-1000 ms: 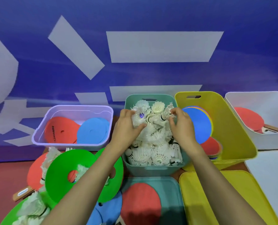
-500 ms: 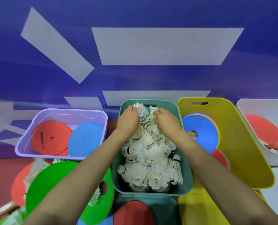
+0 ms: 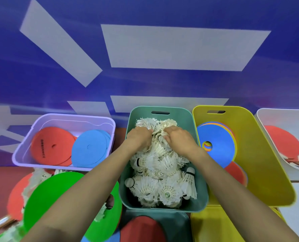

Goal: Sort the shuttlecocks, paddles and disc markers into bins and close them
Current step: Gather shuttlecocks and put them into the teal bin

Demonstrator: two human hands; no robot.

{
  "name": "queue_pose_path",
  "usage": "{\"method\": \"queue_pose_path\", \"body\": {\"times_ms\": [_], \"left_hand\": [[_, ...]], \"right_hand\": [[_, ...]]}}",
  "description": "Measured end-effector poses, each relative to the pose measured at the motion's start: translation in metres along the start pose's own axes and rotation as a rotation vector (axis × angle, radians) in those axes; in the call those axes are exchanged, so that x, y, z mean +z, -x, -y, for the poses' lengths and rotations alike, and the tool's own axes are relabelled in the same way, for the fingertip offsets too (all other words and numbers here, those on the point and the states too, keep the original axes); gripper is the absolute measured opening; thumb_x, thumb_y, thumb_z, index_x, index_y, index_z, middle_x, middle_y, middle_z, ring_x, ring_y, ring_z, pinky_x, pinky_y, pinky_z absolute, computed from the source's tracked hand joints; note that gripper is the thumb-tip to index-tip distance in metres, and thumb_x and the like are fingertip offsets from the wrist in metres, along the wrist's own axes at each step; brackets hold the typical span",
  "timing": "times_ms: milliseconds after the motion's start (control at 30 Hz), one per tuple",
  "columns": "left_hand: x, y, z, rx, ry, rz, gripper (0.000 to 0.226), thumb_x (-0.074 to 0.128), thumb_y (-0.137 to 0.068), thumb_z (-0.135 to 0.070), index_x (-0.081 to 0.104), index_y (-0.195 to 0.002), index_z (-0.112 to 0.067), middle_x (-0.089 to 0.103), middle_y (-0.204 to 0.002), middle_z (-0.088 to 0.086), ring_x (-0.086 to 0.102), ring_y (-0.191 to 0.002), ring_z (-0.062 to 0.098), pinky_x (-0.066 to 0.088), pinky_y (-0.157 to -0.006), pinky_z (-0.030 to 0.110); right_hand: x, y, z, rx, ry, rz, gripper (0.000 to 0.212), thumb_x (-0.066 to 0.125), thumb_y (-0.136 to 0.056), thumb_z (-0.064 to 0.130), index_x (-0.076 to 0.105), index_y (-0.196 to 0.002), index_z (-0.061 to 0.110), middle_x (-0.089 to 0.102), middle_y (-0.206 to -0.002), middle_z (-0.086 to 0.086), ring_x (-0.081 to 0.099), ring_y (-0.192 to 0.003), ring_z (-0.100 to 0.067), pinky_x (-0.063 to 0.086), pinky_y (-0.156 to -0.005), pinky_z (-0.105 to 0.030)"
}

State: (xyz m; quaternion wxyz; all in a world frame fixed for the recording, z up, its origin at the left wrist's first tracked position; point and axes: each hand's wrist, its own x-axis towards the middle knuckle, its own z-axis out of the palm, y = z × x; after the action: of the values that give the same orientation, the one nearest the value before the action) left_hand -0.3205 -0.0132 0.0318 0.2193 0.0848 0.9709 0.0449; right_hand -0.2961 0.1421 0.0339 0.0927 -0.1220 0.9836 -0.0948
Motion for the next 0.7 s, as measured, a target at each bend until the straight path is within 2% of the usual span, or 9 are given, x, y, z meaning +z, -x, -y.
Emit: {"method": "queue_pose_path", "body": {"times_ms": [67,167,267,400,533,633,700], "left_hand": [[-0.004,0.006,0.0,-0.07,0.07,-0.039,0.041,0.034,-0.1,-0.026,0.044,-0.135,-0.009,0.053,-0.127,0.019,0.052,-0.115,0.035,0.043,-0.09,0.037],[-0.011,0.021,0.002,-0.129,0.128,-0.112,0.049,0.039,-0.097,-0.043,0.052,-0.122,-0.003,0.053,-0.127,0.019,0.053,-0.115,0.033,0.042,-0.091,0.036],[-0.017,0.046,0.003,-0.123,0.163,-0.15,0.043,0.044,-0.095,-0.037,0.052,-0.121,-0.004,0.052,-0.127,0.018,0.052,-0.113,0.033,0.042,-0.088,0.035],[-0.018,0.095,0.008,-0.021,0.199,-0.241,0.043,0.05,-0.091,-0.034,0.049,-0.125,-0.009,0.05,-0.127,0.016,0.051,-0.114,0.034,0.041,-0.09,0.037],[0.0,0.155,0.026,0.079,0.241,-0.487,0.049,0.052,-0.09,-0.03,0.038,-0.135,-0.019,0.044,-0.134,0.004,0.048,-0.117,0.029,0.043,-0.088,0.039],[0.024,0.191,0.057,0.126,0.289,-0.631,0.045,0.052,-0.086,-0.025,0.047,-0.129,-0.016,0.05,-0.129,0.004,0.051,-0.113,0.031,0.046,-0.088,0.041],[0.045,0.211,0.085,0.104,0.328,-0.673,0.041,0.052,-0.083,-0.026,0.054,-0.122,-0.012,0.055,-0.124,0.007,0.054,-0.109,0.032,0.046,-0.089,0.039]], "right_hand": [[-0.003,0.006,0.003,-0.013,-0.024,0.019,0.036,0.041,-0.098,0.026,0.047,-0.13,0.01,0.044,-0.136,-0.007,0.041,-0.125,-0.025,0.038,-0.095,-0.035],[-0.011,0.018,0.006,-0.028,-0.015,-0.01,0.04,0.044,-0.097,0.026,0.044,-0.135,0.013,0.034,-0.145,-0.006,0.03,-0.135,-0.024,0.029,-0.107,-0.035],[-0.018,0.033,0.014,-0.021,-0.024,-0.047,0.04,0.046,-0.095,0.026,0.045,-0.134,0.016,0.035,-0.145,-0.005,0.03,-0.135,-0.023,0.028,-0.108,-0.034],[-0.029,0.059,0.036,-0.026,-0.028,-0.146,0.04,0.049,-0.095,0.028,0.046,-0.133,0.016,0.039,-0.141,-0.004,0.033,-0.132,-0.023,0.029,-0.107,-0.035],[-0.031,0.091,0.071,-0.102,-0.111,-0.332,0.036,0.053,-0.093,0.022,0.051,-0.129,0.016,0.048,-0.132,-0.002,0.04,-0.126,-0.022,0.03,-0.103,-0.033],[-0.025,0.113,0.106,-0.205,-0.192,-0.489,0.03,0.056,-0.09,0.016,0.058,-0.119,0.013,0.056,-0.119,-0.004,0.049,-0.114,-0.025,0.035,-0.099,-0.033],[-0.016,0.124,0.134,-0.281,-0.231,-0.521,0.028,0.054,-0.089,0.017,0.06,-0.115,0.011,0.059,-0.115,-0.005,0.051,-0.109,-0.024,0.034,-0.097,-0.028]]}}
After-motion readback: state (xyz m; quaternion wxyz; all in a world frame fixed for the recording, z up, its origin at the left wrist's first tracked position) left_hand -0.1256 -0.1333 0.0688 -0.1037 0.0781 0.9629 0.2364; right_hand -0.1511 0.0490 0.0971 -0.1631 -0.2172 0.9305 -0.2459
